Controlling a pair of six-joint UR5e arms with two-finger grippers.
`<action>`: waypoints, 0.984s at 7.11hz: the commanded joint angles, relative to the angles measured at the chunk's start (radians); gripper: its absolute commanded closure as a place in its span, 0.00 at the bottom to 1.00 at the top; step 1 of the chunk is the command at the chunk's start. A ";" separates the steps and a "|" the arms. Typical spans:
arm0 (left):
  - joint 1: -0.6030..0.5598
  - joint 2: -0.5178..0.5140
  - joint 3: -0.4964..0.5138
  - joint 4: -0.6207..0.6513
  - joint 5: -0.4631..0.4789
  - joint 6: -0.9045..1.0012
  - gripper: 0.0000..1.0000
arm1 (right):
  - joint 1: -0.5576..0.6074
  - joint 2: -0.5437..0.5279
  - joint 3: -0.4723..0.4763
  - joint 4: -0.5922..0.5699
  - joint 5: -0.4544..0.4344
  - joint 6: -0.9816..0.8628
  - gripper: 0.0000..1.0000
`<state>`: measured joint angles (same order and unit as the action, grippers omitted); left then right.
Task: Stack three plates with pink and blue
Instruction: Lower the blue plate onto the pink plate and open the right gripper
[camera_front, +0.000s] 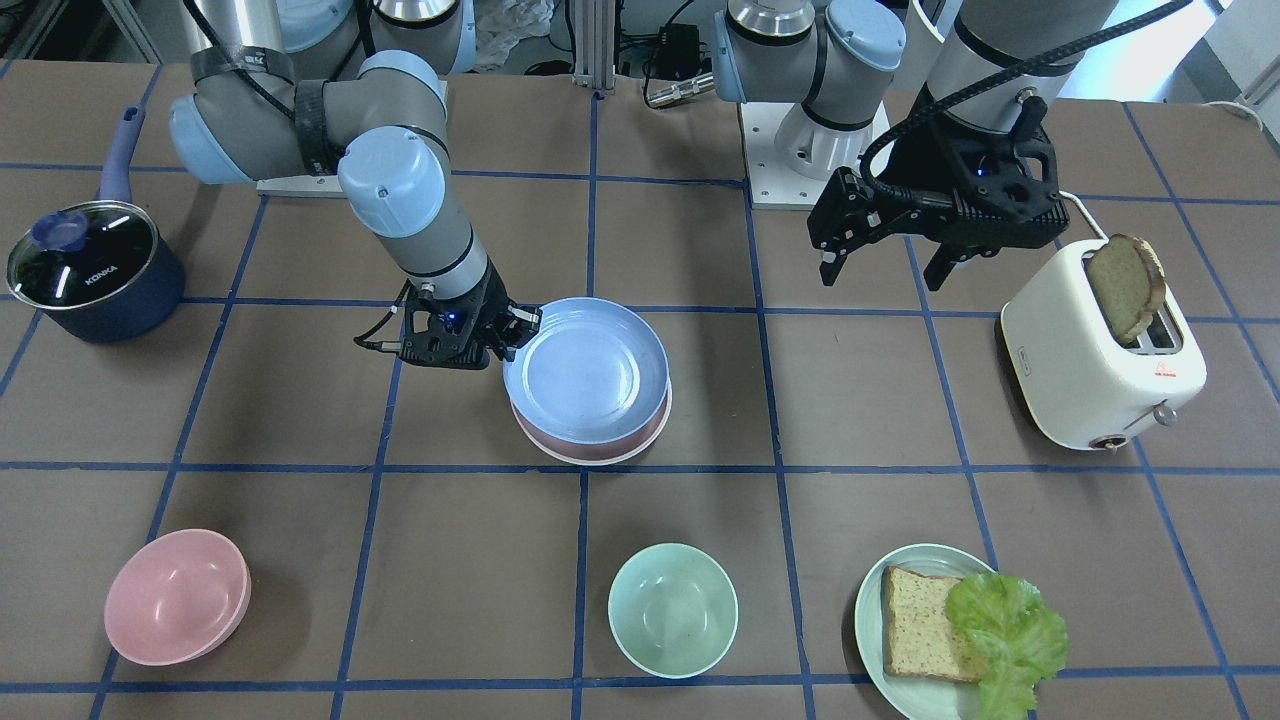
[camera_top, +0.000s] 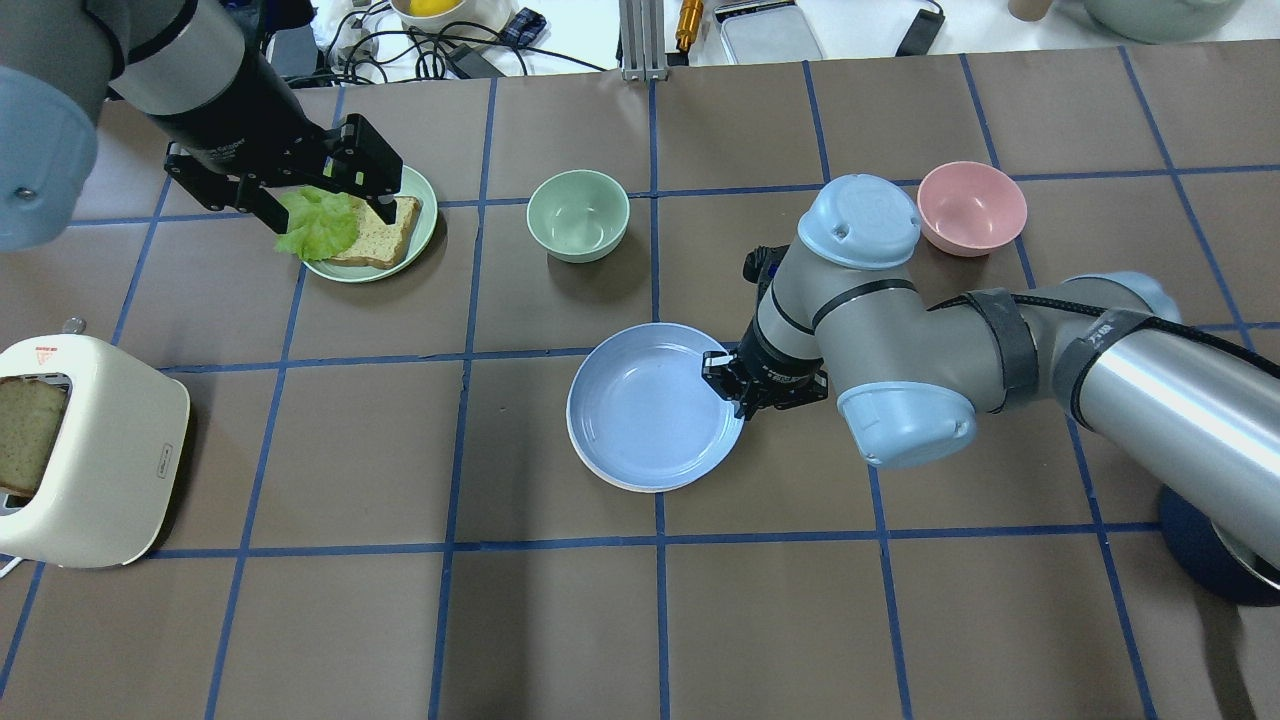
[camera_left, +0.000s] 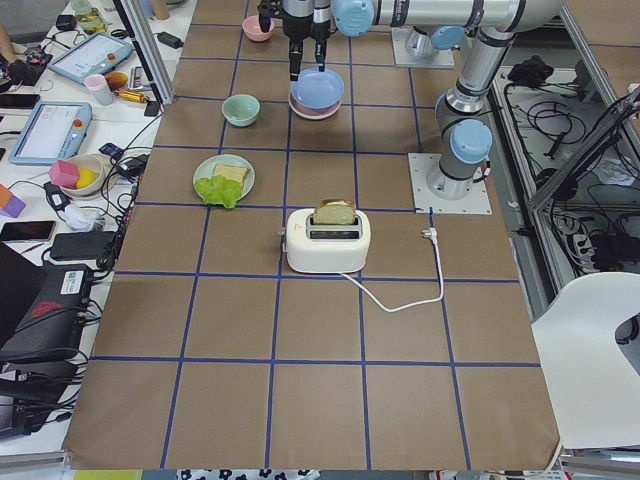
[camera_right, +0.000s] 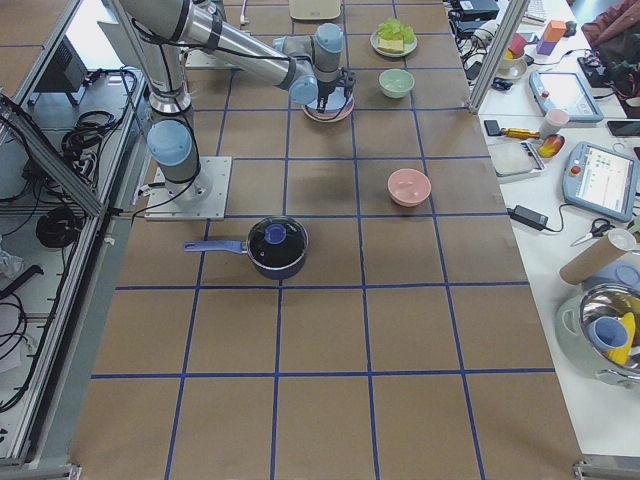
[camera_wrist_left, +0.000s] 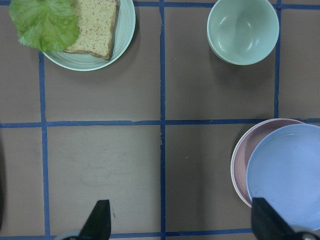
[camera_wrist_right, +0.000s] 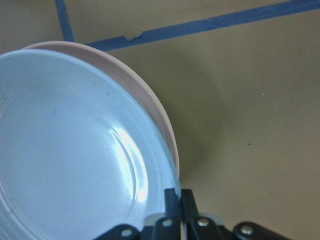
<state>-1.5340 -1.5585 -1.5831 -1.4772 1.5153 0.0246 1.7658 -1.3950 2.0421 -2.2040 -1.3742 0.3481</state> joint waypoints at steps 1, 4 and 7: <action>0.000 0.000 0.000 0.000 -0.001 0.000 0.00 | 0.003 0.010 0.001 -0.019 0.001 0.006 0.94; 0.000 0.000 0.000 0.000 0.002 0.000 0.00 | 0.003 0.031 0.001 -0.039 0.003 0.006 0.94; 0.000 0.000 0.000 0.000 0.000 0.000 0.00 | 0.003 0.030 0.000 -0.039 0.003 0.049 0.53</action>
<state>-1.5344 -1.5585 -1.5831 -1.4772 1.5157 0.0245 1.7687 -1.3652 2.0419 -2.2426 -1.3714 0.3813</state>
